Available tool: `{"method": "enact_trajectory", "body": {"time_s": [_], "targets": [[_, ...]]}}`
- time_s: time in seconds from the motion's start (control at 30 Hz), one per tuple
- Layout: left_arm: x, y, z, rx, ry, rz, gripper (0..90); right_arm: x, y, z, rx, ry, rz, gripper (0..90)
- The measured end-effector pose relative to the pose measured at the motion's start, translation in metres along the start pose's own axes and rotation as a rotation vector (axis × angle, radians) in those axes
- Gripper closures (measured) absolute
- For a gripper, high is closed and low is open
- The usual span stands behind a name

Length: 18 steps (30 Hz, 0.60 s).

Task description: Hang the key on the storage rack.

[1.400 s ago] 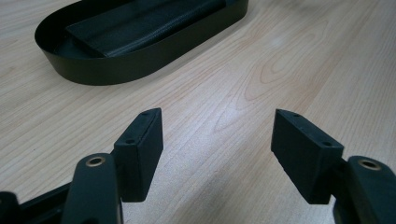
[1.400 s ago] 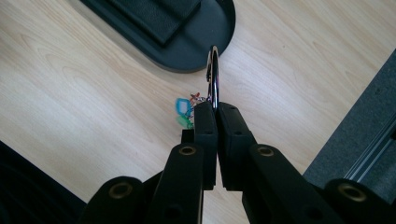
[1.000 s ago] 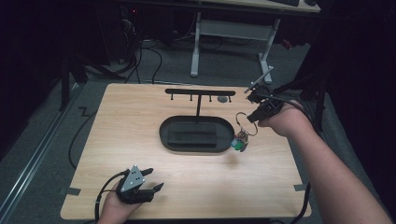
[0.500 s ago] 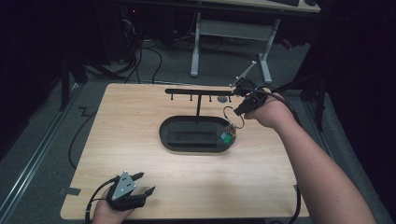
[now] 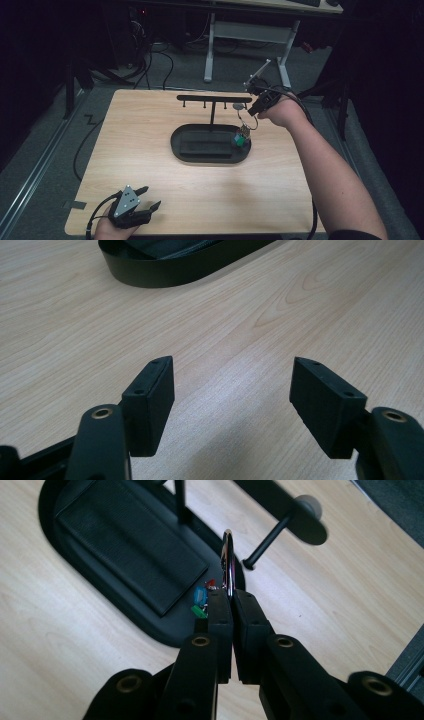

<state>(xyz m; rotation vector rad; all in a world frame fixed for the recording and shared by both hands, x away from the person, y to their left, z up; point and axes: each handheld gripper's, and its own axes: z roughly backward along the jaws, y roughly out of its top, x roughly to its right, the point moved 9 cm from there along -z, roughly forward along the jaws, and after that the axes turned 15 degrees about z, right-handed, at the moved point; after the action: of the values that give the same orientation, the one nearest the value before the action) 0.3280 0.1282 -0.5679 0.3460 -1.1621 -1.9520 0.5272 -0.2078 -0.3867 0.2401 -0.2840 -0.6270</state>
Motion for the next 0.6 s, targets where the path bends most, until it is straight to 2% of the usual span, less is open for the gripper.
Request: {"method": "enact_trajectory", "body": {"time_s": [0.07, 0.17, 0.33, 0.47, 0.5, 0.6], "targets": [[0.000, 0.000, 0.000, -0.007, -0.001, -0.002, 34.8, 0.004, 0.001, -0.003, 0.005, -0.001, -0.005, 87.8], [0.000, 0.000, -0.002, -0.010, -0.004, -0.003, 34.8, 0.009, 0.000, -0.011, -0.017, -0.008, -0.016, 87.7], [0.003, -0.001, -0.004, -0.017, -0.012, -0.012, 34.9, 0.012, 0.000, -0.016, -0.020, -0.008, -0.033, 87.5], [0.004, 0.000, -0.005, -0.017, -0.016, -0.018, 34.9, 0.014, 0.001, -0.017, -0.014, -0.027, -0.029, 84.8], [0.004, 0.000, -0.005, -0.020, -0.017, -0.018, 34.9, 0.015, 0.001, -0.016, -0.012, -0.053, -0.033, 80.4], [0.004, 0.000, -0.005, -0.020, -0.017, -0.019, 34.9, 0.017, 0.002, -0.013, 0.003, -0.079, -0.032, 77.3]]}}
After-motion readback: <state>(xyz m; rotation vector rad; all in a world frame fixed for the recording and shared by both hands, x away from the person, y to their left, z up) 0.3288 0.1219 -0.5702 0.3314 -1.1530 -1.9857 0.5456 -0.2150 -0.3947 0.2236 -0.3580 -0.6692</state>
